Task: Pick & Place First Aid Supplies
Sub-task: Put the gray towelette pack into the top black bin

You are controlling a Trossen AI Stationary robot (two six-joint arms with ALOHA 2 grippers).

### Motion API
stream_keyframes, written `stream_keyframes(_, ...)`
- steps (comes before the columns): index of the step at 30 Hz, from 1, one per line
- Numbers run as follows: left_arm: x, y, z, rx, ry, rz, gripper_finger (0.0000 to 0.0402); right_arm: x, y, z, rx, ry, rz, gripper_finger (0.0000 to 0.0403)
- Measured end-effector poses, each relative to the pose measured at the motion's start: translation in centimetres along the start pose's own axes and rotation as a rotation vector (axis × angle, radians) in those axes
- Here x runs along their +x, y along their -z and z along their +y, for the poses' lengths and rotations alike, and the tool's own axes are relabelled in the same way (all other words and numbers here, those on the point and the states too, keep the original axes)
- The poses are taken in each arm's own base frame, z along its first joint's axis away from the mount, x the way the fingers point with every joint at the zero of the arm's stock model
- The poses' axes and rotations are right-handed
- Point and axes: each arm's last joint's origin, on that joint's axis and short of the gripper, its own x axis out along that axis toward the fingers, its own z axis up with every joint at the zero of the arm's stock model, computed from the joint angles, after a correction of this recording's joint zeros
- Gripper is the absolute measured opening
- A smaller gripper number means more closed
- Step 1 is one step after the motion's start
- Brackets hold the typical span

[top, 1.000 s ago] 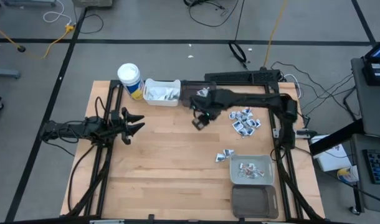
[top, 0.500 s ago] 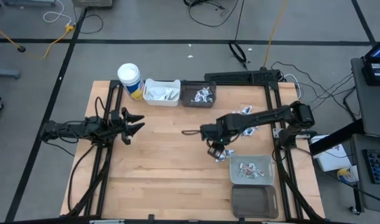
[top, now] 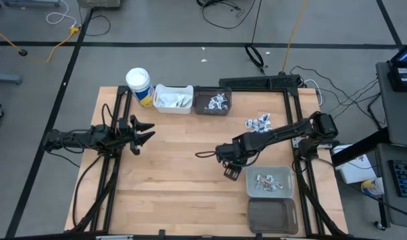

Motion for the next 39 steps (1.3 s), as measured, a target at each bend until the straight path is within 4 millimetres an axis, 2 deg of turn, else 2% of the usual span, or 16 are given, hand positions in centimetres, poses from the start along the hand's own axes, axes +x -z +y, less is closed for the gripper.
stream_keyframes(5,0.0,0.0,0.0,0.0,0.0,0.0,0.0196,2.0,0.2,0.2,-0.026,-0.043,0.025,0.0146)
stream_keyframes(13,0.0,0.0,0.0,0.0,0.0,0.0,0.0196,4.0,0.5,0.0,-0.196,0.002,0.059,0.0146)
stream_keyframes(20,0.0,0.0,0.0,0.0,0.0,0.0,0.0196,4.6,0.4,0.0,-0.273,0.041,0.015,0.0146)
stream_keyframes(31,0.0,0.0,0.0,0.0,0.0,0.0,0.0196,5.5,0.7,-0.4,-0.299,0.024,0.019,0.0145)
stream_keyframes(34,0.0,0.0,0.0,0.0,0.0,0.0,0.0196,5.5,0.7,-0.4,-0.325,0.017,0.019,0.0134)
stream_keyframes(39,0.0,0.0,0.0,0.0,0.0,0.0,0.0196,5.5,0.7,-0.4,-0.354,0.015,0.019,0.0088)
